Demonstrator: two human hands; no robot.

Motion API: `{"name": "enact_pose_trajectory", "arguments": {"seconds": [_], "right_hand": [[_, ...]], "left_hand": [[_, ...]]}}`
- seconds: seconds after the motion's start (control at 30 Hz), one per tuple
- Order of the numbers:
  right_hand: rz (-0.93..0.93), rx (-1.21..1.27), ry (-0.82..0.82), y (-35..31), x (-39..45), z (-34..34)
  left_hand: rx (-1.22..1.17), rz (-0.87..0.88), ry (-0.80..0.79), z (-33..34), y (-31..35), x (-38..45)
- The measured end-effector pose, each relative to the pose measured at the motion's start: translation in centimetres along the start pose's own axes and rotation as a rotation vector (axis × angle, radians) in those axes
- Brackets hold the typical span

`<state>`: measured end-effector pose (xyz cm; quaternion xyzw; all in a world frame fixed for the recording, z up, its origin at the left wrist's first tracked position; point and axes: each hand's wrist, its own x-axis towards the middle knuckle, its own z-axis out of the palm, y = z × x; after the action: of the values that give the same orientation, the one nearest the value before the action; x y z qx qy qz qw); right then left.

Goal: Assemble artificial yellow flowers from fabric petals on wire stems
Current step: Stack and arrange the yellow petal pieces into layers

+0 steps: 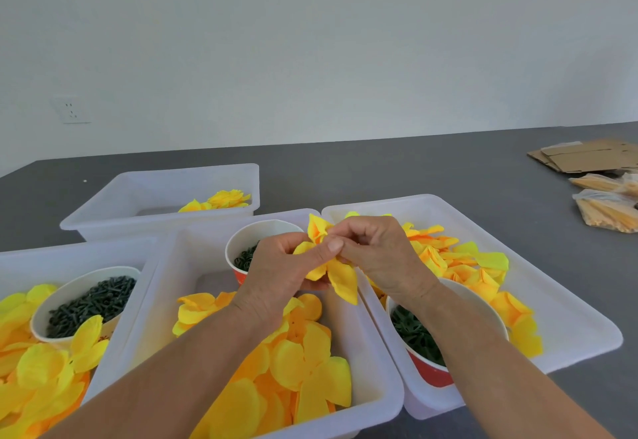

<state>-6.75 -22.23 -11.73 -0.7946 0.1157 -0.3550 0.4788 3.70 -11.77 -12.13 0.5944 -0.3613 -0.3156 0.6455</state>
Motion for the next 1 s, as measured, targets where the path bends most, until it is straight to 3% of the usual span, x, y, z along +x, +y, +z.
{"name": "enact_pose_trajectory", "arguments": {"seconds": [0.1,0.23,0.47,0.67,0.83,1.0], "right_hand": [[-0.039,-0.048,-0.046,-0.2,-0.1,0.0],[-0.007,-0.069,0.040,-0.2,-0.1,0.0],[0.009,-0.096,0.113,-0.2,0.0,0.1],[-0.076,-0.170,0.153,-0.2,-0.3,0.7],[-0.102,-0.268,0.145,0.2,-0.3,1.2],[-0.211,-0.470,0.211,0.2,-0.2,1.2]], "left_hand": [[-0.066,-0.094,-0.029,-0.4,0.2,0.2],[-0.072,-0.089,-0.018,-0.3,0.2,0.1],[0.184,0.115,0.052,-0.2,0.2,0.2],[0.443,0.269,0.300,0.5,-0.2,0.7],[0.799,0.527,0.366,0.7,-0.2,0.3],[0.857,0.591,0.433,0.9,-0.2,0.3]]}}
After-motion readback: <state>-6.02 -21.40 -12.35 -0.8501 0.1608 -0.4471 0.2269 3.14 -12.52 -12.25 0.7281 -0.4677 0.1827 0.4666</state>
